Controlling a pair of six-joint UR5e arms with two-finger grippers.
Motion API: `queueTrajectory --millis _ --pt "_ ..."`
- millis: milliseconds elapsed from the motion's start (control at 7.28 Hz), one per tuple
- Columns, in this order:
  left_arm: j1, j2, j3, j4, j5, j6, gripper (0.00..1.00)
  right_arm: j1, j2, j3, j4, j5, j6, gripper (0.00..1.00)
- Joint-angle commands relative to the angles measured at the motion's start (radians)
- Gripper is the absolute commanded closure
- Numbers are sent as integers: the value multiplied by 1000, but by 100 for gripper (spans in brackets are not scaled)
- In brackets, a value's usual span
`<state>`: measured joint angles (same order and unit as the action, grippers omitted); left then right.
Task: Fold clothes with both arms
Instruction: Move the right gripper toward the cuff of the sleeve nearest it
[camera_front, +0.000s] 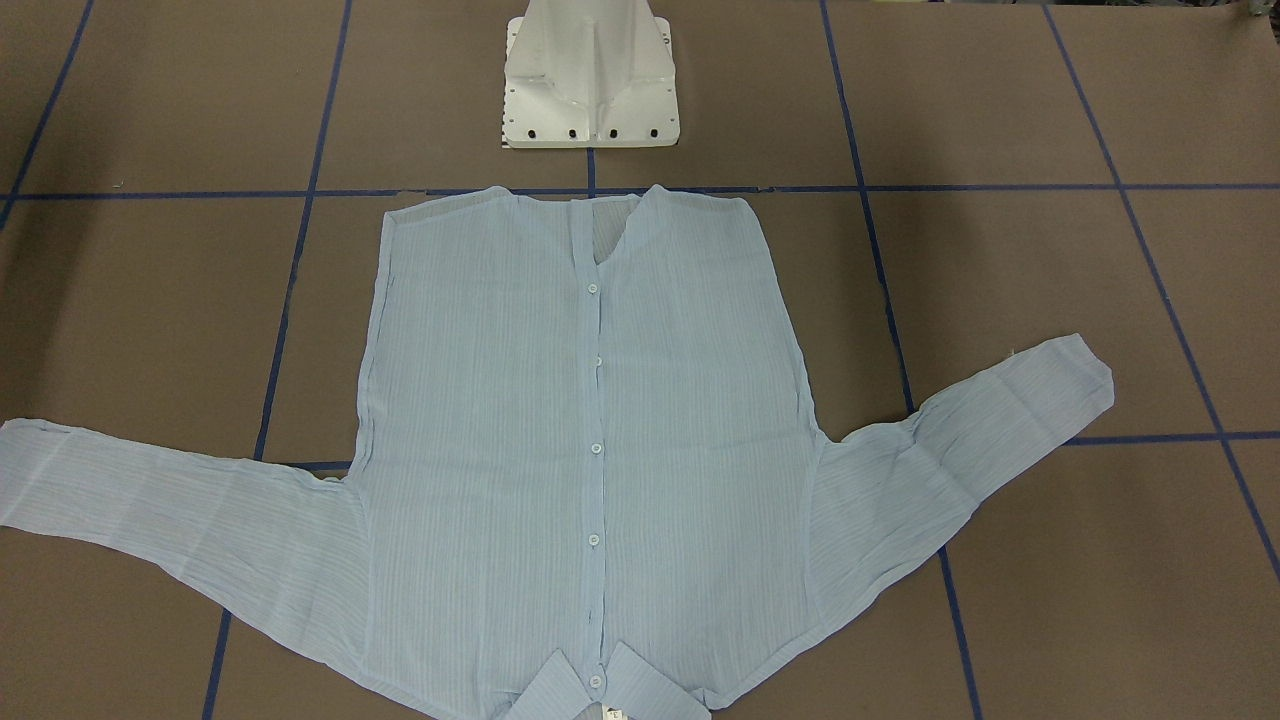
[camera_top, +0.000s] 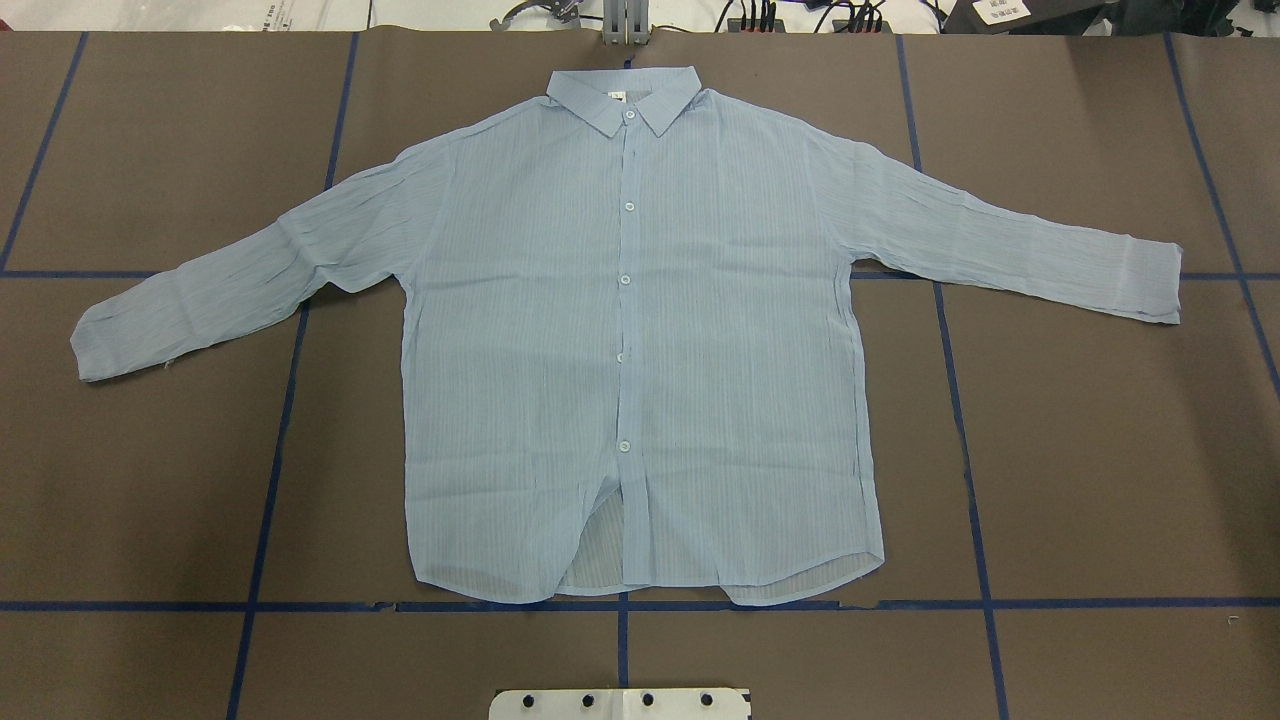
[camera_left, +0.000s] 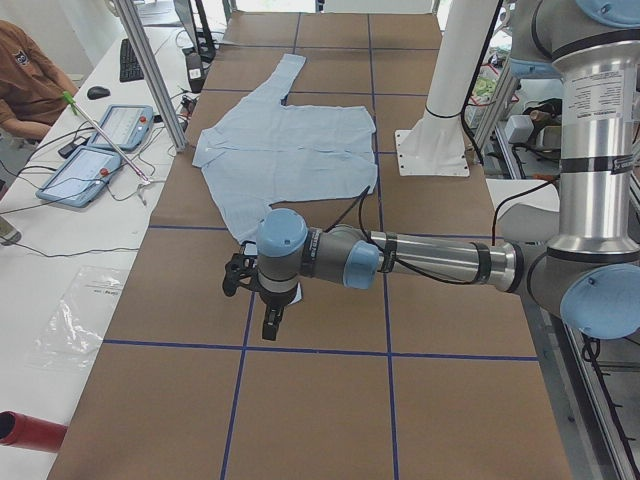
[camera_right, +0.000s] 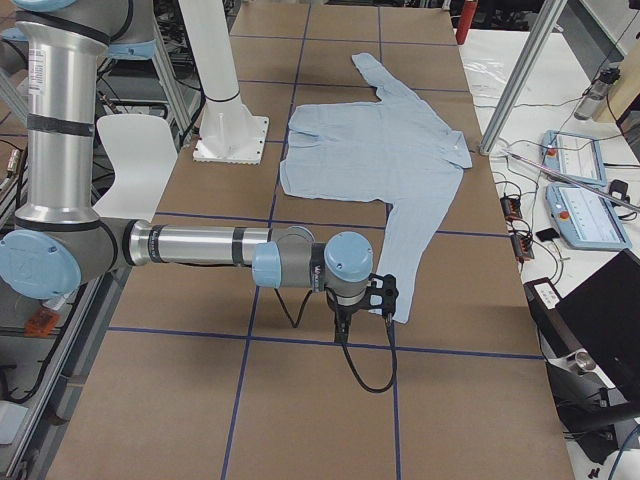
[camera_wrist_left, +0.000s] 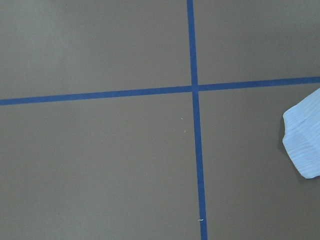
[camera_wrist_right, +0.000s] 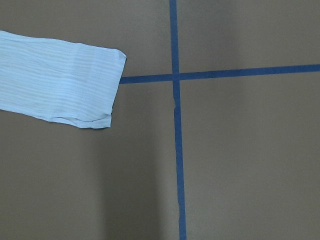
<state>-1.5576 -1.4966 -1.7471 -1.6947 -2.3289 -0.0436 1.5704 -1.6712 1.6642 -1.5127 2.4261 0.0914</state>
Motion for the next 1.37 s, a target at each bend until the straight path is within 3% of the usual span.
queueTrajectory --millis 0,137,275,549,687,1236 --pt "4 -22 20 -69 -17 -2 0 -7 69 -128 105 13 4 0" --pt "5 -21 26 -122 -21 -5 0 -10 96 -202 206 24 45 0" --pt "5 -22 27 -137 -91 -15 0 -76 129 -255 304 9 107 0" --pt "5 -62 38 -172 -99 -45 0 -143 191 -424 579 -10 132 0" --pt "5 -62 38 -172 -101 -44 0 -174 214 -452 641 -66 207 0" --pt "5 -59 52 -186 -86 -41 0 -326 235 -458 652 -111 287 0"
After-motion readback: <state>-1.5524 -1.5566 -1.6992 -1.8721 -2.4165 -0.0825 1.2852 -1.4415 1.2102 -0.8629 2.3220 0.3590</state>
